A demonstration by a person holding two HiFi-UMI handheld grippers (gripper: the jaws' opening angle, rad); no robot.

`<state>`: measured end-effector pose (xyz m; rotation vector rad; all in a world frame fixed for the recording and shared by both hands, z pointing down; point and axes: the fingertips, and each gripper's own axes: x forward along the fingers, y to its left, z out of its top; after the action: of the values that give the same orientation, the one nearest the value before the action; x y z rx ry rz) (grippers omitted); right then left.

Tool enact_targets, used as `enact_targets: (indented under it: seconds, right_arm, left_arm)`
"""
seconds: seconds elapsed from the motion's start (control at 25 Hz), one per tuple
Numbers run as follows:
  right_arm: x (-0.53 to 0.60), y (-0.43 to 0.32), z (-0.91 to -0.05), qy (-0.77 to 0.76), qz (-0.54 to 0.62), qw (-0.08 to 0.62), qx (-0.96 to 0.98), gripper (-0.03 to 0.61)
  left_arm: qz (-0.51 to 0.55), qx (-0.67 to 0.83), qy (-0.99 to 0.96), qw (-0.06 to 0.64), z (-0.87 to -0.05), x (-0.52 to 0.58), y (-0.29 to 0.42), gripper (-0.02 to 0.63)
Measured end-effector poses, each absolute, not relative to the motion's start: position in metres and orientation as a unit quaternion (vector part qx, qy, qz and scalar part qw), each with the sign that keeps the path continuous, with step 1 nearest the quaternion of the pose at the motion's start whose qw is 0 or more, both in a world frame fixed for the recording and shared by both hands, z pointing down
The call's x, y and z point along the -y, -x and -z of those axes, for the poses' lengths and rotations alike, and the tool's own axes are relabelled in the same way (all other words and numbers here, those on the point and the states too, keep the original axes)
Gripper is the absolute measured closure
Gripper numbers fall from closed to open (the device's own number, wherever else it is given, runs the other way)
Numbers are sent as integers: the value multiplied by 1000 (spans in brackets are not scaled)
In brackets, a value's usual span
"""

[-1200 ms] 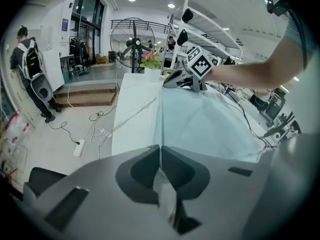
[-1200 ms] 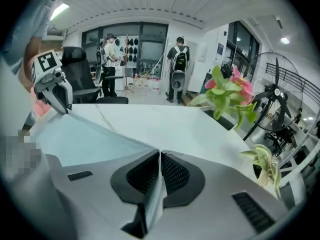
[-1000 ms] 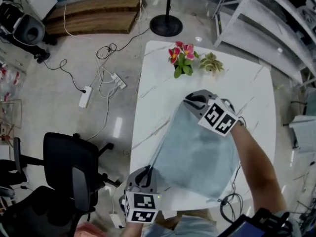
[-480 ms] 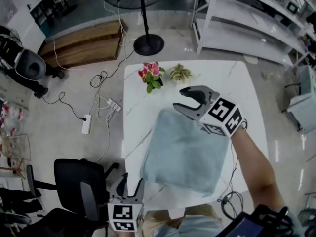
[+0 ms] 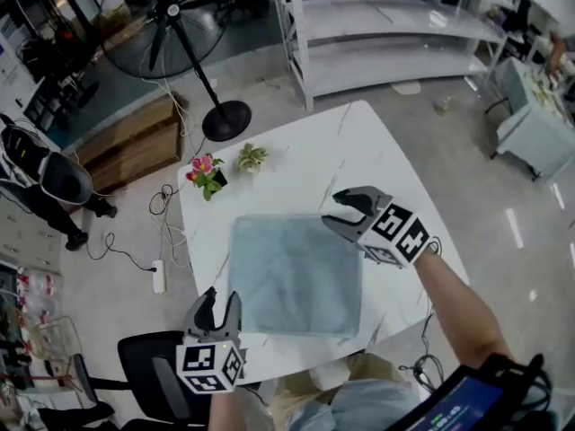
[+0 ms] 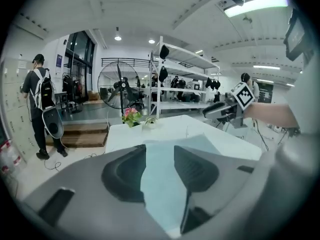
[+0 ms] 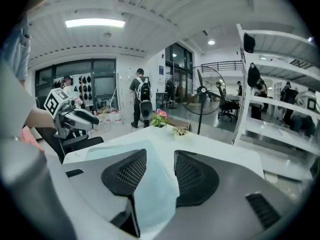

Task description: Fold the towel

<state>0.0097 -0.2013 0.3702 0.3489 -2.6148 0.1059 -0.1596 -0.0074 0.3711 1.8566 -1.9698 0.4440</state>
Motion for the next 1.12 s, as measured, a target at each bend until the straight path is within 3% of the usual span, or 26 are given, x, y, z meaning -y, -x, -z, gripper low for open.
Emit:
enact_targets:
  seconds: [0.32, 0.56, 0.84, 1.04, 1.12]
  right_arm:
    - [158, -96, -454, -253, -190, 231, 920, 383]
    - [122, -113, -502, -353, -285, 237, 859, 373]
    - [112, -106, -520, -404, -312, 277, 814, 373]
    - [113, -102, -523, -420, -339, 289, 791, 428]
    - [112, -98, -525, -414, -352, 290, 788, 486]
  left_arm:
    - [-164, 665, -706, 180, -396, 50, 135, 481]
    - [-178, 627, -734, 190, -429, 64, 144, 595]
    - [-173, 601, -759, 182, -438, 69, 149, 601]
    - [-161, 594, -768, 176, -428, 65, 156, 601]
    - [-155, 594, -770, 175, -425, 63, 160, 601]
